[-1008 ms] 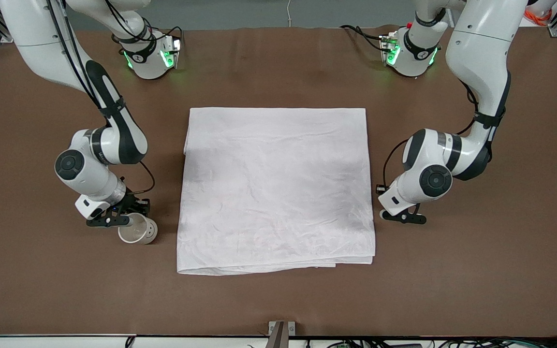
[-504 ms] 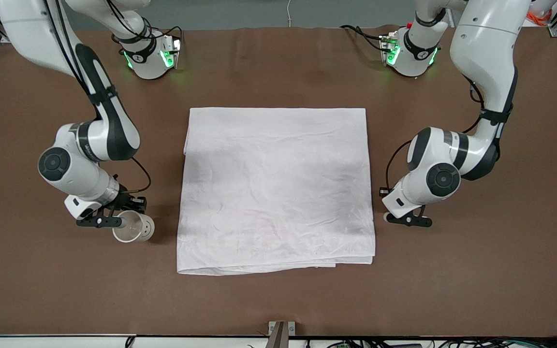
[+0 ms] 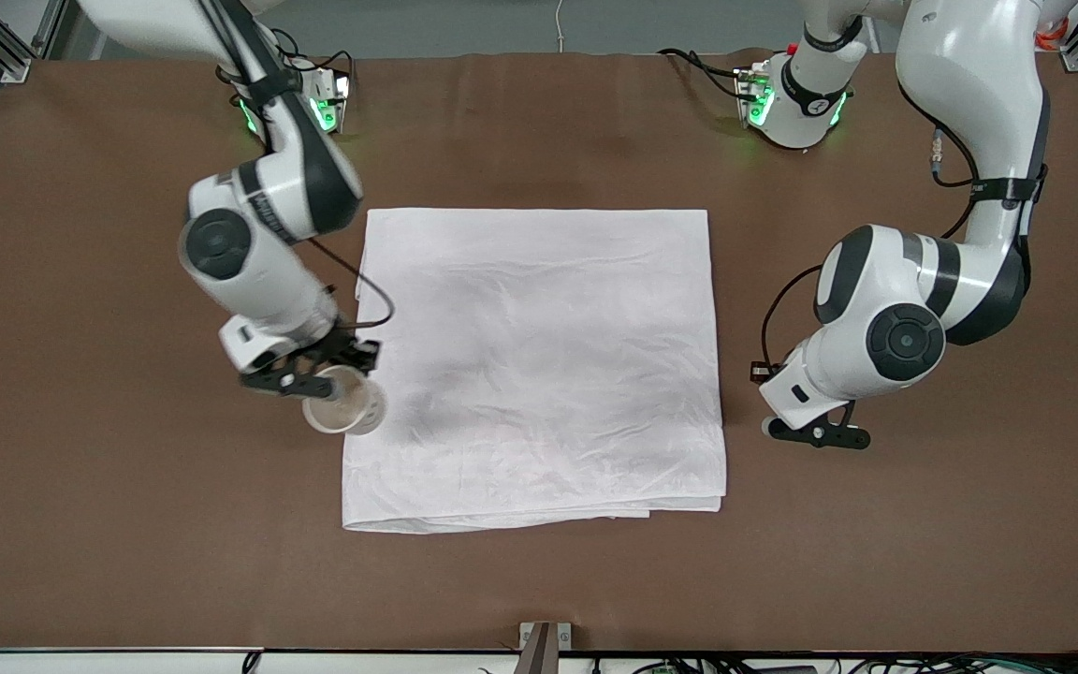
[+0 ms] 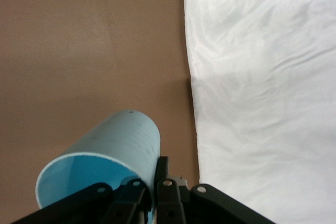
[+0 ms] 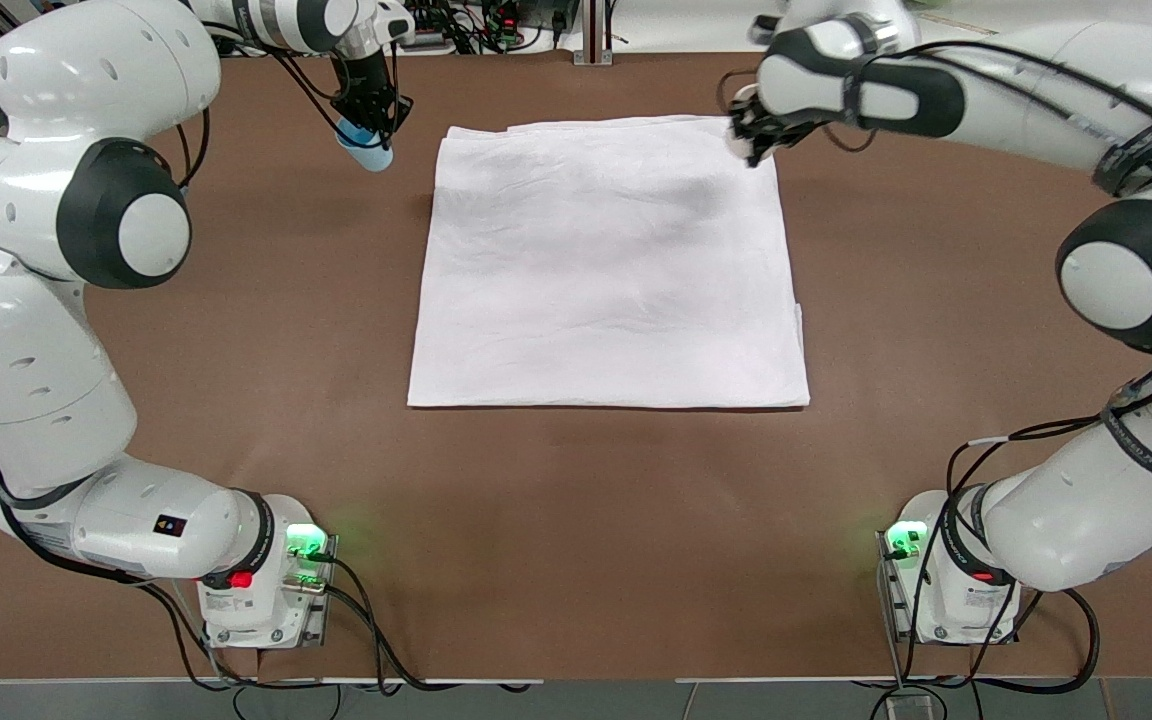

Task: Place blue cup into white mug on cloth
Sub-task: 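Carry the white mug onto the cloth center with the right gripper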

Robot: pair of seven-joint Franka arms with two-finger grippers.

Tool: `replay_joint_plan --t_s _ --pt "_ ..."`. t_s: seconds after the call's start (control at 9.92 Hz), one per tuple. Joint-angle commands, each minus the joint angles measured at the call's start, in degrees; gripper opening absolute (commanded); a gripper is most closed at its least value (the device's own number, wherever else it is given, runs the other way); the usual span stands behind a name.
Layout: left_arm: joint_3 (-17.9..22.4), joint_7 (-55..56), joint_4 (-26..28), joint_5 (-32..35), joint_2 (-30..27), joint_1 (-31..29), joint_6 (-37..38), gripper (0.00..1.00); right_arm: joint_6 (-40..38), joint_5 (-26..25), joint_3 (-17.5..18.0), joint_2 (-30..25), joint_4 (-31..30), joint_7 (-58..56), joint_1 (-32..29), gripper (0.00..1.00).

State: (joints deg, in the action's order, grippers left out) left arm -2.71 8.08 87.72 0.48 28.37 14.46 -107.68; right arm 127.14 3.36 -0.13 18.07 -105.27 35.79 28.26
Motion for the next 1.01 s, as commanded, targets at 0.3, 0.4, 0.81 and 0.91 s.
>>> replay_joint_plan --t_s 0.3,0.4,0.81,0.91 --pt "0.2 0.4 -2.6 -0.4 0.9 1.2 1.9 0.0 10.9 0.1 -0.8 8.0 2.5 19.5 17.5 0.01" --pt "0.2 0.4 -2.5 -0.4 1.2 0.8 1.9 0.0 10.9 -0.2 -0.8 12.0 5.8 20.6 18.2 0.01" --pt "0.2 0.4 -2.6 -0.5 2.0 0.8 1.9 0.0 10.9 -0.8 -0.8 16.7 7.8 22.2 19.4 0.1" --pt "0.2 0.4 -2.6 -0.5 2.0 0.7 1.9 0.0 10.9 -0.8 -0.8 16.9 7.9 21.0 19.3 0.23"
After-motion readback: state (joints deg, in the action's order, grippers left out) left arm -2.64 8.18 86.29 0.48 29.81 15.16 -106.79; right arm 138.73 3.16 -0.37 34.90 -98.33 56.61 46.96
